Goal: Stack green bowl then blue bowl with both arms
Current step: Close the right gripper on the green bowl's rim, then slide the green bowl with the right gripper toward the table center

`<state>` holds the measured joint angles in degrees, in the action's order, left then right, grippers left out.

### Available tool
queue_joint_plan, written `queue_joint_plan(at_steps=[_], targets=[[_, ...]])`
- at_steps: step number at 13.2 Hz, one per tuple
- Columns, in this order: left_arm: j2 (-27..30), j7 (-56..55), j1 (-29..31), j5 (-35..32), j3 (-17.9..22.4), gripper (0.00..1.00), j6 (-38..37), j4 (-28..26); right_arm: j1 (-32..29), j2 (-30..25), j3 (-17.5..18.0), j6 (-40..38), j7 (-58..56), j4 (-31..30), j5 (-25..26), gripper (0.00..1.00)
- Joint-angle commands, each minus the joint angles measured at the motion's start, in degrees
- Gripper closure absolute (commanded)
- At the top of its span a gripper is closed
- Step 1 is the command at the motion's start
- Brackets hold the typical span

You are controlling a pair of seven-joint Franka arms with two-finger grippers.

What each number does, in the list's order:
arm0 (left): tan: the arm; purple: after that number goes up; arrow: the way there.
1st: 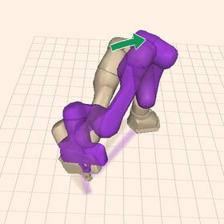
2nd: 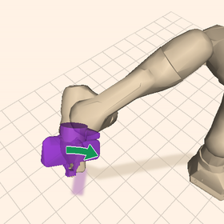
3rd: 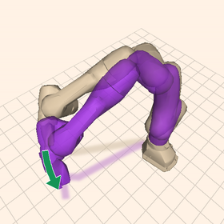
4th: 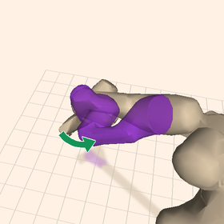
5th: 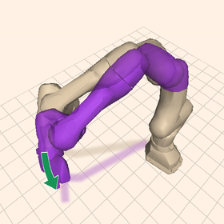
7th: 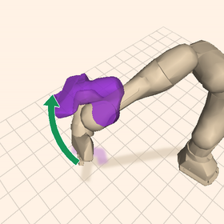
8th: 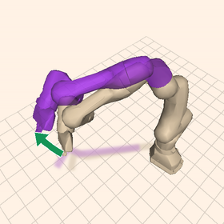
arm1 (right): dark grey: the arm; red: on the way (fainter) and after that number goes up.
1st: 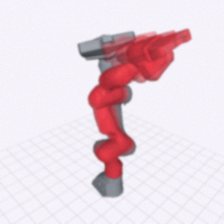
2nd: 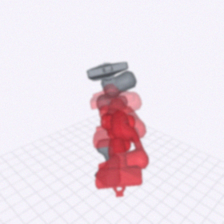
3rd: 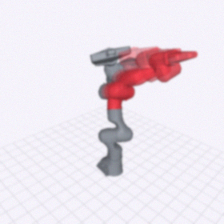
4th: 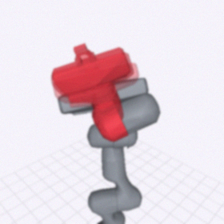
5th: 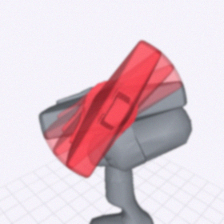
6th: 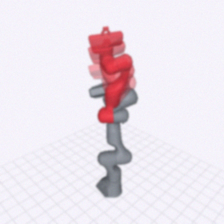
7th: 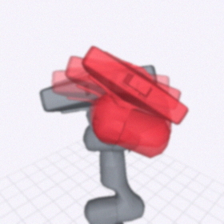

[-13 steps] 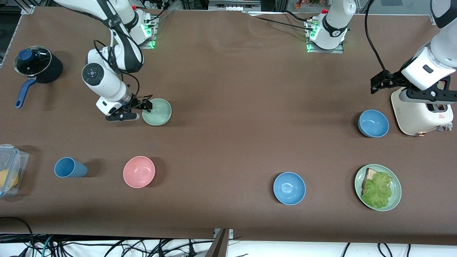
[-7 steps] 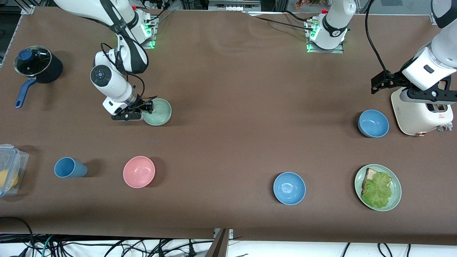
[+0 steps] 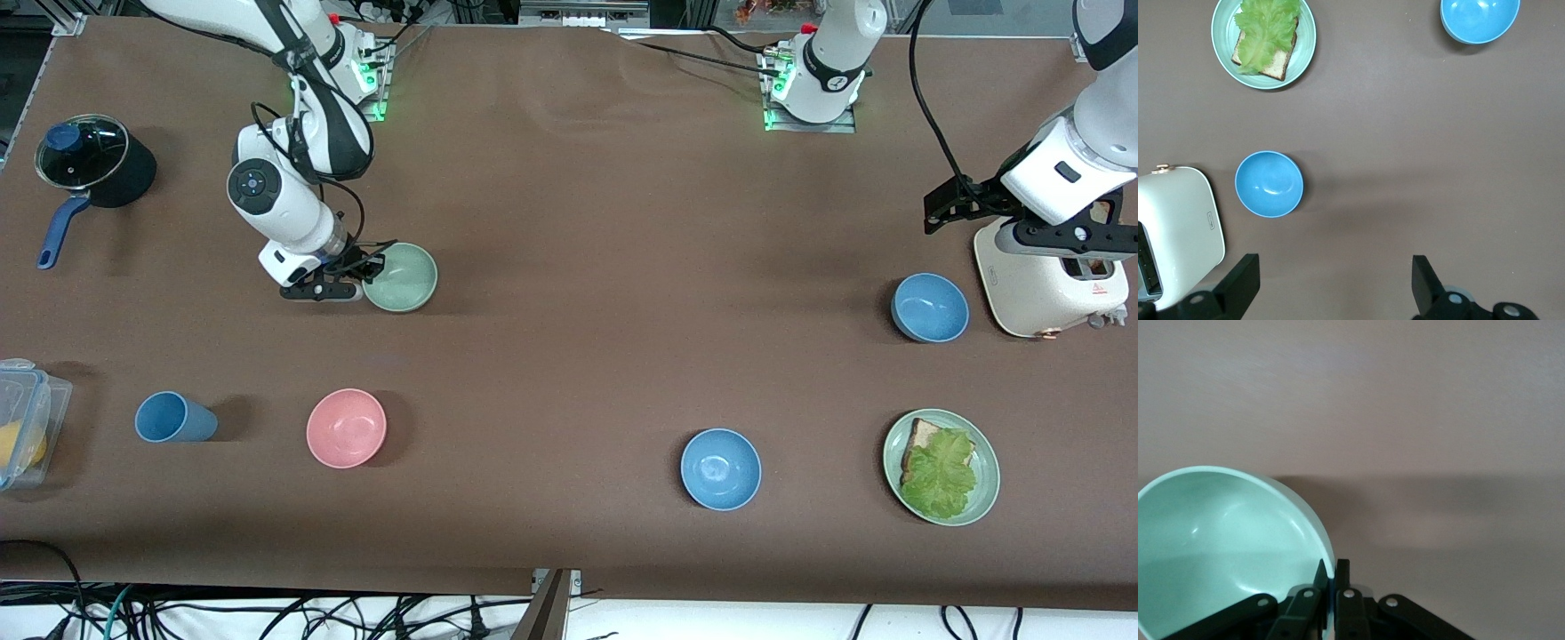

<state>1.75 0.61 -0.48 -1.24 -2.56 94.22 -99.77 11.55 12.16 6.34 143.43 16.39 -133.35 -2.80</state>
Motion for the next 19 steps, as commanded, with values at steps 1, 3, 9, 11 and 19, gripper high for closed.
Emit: queue_joint_plan(at_steps=[1, 3, 9, 11, 19], targets=[[-0.8, -0.3, 0.1, 0.4, -0.2, 0.00, -1.4, 1.9, 0.0, 0.4, 4.4, -8.5, 7.8, 9.1, -0.6, 1.00], [-0.9, -0.3, 0.1, 0.4, -0.1, 0.00, -1.4, 1.9, 2.0, 4.0, 7.4, -10.5, 16.5, 15.8, -1.3, 1.00], [-1.0, -0.3, 0.2, 0.4, 0.0, 0.00, -1.4, 1.9, 14.9, 18.8, 8.2, -5.7, 39.2, 32.3, -1.1, 1.00], [-1.0, -0.3, 0.2, 0.4, 0.0, 0.00, -1.4, 1.9, 16.5, 21.3, 8.0, -2.1, 40.3, 32.1, -0.6, 1.00], [-1.0, -0.2, 0.3, 0.4, 0.1, 0.00, -1.4, 1.9, 18.0, 23.5, 7.6, 0.4, 42.1, 32.1, -0.5, 0.00]])
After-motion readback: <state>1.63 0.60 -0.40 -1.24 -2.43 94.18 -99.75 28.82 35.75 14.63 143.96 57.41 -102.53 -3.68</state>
